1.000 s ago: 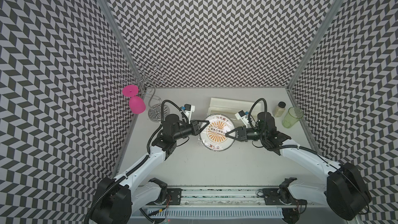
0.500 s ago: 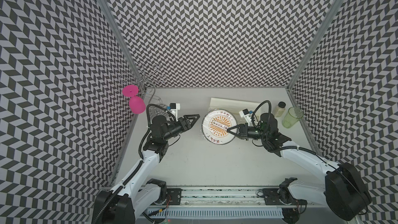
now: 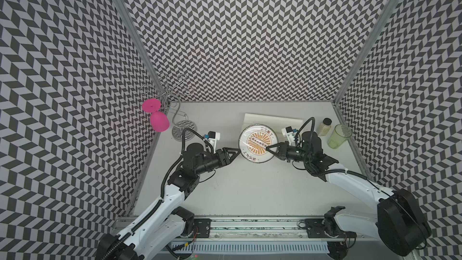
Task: Wrap the plate with plastic wrap
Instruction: Cover the plate with plastic wrap.
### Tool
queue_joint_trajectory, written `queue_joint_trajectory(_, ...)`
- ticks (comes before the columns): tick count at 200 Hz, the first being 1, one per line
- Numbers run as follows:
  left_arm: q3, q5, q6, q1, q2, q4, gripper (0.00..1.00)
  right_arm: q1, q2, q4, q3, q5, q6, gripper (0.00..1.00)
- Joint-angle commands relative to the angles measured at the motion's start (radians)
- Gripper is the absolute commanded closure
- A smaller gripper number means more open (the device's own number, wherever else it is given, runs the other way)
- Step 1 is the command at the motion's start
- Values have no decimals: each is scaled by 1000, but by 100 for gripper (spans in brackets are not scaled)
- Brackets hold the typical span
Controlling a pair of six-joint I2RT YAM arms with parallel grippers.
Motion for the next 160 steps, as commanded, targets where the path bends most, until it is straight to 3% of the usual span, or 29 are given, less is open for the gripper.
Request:
queue_joint_trajectory(1, -10, -34, -25, -14, 16, 64, 44, 4, -39, 54, 32, 16, 3, 100)
queue_joint_trajectory(82, -13, -37, -29, -35, 88, 152, 46, 58, -69, 69, 30, 22, 45, 100)
queue_joint_trajectory(118, 5, -20, -24, -35, 107, 188, 55, 107, -73, 110, 16, 8, 80, 100)
queue_joint_trajectory(160, 9, 7, -48, -40, 120, 277, 73, 125, -82, 253, -72, -15, 184, 100)
